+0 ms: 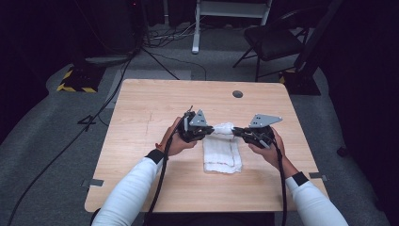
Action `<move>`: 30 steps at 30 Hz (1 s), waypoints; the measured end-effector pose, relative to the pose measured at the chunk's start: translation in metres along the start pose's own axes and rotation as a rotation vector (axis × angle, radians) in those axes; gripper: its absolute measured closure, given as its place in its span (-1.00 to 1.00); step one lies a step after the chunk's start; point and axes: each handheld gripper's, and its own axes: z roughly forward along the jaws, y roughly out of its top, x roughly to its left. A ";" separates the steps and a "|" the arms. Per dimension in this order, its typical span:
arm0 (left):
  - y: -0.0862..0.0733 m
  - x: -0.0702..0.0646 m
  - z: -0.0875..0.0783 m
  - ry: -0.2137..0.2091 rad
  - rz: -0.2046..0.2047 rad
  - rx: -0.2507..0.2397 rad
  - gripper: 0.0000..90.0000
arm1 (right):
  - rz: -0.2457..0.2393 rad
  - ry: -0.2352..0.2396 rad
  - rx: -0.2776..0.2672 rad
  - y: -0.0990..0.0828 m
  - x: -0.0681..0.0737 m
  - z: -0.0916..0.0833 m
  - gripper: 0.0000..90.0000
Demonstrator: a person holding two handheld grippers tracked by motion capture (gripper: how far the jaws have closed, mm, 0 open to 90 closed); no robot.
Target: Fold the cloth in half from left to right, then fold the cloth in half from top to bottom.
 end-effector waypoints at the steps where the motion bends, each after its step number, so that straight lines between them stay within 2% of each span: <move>1: -0.001 -0.002 0.000 -0.006 0.001 0.000 0.89 | -0.004 0.003 0.004 -0.001 0.002 -0.001 0.91; 5: -0.005 -0.008 -0.002 -0.034 -0.004 -0.001 0.89 | -0.018 0.015 0.014 -0.004 0.007 -0.003 0.91; 13: -0.007 -0.025 -0.003 -0.068 0.024 0.012 0.90 | -0.042 0.027 0.005 -0.017 0.021 -0.012 0.91; 18: -0.012 -0.035 -0.002 -0.093 0.036 0.020 0.89 | -0.033 0.053 0.008 -0.026 0.028 -0.013 0.91; 22: -0.018 -0.042 -0.002 -0.114 0.042 0.040 0.89 | -0.047 0.070 0.038 -0.033 0.035 -0.013 0.91; 26: -0.025 -0.049 -0.002 -0.130 0.041 0.051 0.86 | -0.045 0.078 0.036 -0.040 0.042 -0.017 0.91; 30: -0.030 -0.057 0.001 -0.139 0.048 0.081 0.85 | -0.055 0.088 0.046 -0.046 0.048 -0.018 0.91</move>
